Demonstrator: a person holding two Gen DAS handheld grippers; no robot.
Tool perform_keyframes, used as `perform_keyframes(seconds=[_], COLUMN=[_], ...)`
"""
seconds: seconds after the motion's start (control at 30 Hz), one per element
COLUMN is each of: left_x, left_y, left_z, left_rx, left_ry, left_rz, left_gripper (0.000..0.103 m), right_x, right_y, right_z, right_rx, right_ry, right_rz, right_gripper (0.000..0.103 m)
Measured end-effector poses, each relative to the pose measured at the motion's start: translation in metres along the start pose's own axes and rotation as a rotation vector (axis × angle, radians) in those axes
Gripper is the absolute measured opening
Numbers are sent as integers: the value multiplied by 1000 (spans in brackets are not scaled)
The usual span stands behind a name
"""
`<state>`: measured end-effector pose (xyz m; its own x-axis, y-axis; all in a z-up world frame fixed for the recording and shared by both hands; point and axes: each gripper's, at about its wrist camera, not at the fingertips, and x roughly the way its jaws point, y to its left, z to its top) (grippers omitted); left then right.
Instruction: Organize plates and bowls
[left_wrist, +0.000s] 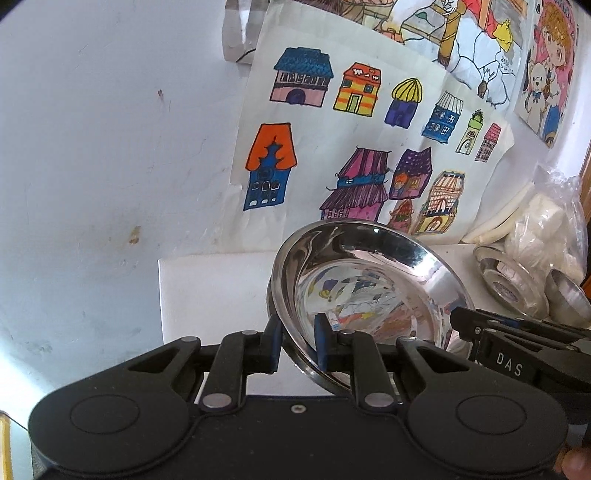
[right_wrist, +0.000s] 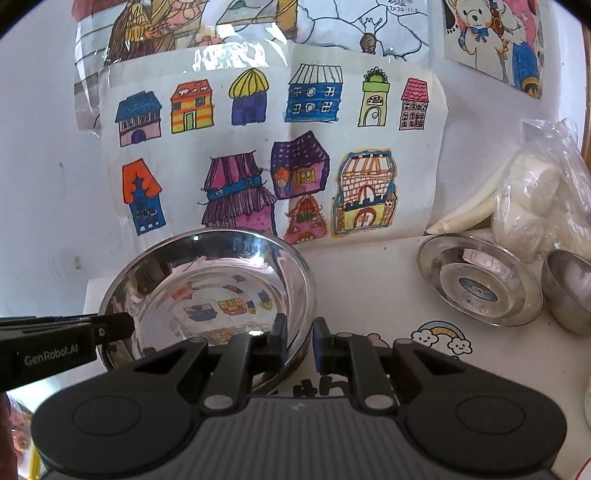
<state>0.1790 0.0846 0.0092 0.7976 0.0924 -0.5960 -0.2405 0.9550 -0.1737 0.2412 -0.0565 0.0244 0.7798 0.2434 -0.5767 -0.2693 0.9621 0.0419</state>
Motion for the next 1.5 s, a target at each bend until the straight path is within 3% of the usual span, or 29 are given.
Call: perform_keyframes(seconds=[0.77,0.83,0.9,0.97,1.03,1.1,1.17,1.27,1.5], left_x=[13,11,9,5,2,-2,-7,-12,-8], left_y=[3,3,3,2,0,-3,-8,-21,-70], left_z=[2,3,4,7,10,12,17,25,48], left_rx=[14,13,10,15,18,16,10,33,131], left_ry=[36,31,21,6,-15,-40,-79,-123,-153], left_rz=[34,41,45,49,55,62,63,30,-127], left_gripper=[22,26,36,44,60,90,99,102,102], right_x=[7,5,3,0,-3,-7,-11,-19,-36], right_y=[5,4,3,-1,-6,-13,-21,-34,-78], right_z=[-6,-5,-5,-6,-7,-9,-12,-15,-19], right_rx=[-26,-22,-15,-4,12,30,57,91,186], right_ry=[-11,-19,-29,-40,-56,-74,-98,-133,-166], right_rz=[-17,-18,-21,-26,-34,-51,-76,-122,-207], right_gripper=[20,20,20,30,41,53,72,86,90])
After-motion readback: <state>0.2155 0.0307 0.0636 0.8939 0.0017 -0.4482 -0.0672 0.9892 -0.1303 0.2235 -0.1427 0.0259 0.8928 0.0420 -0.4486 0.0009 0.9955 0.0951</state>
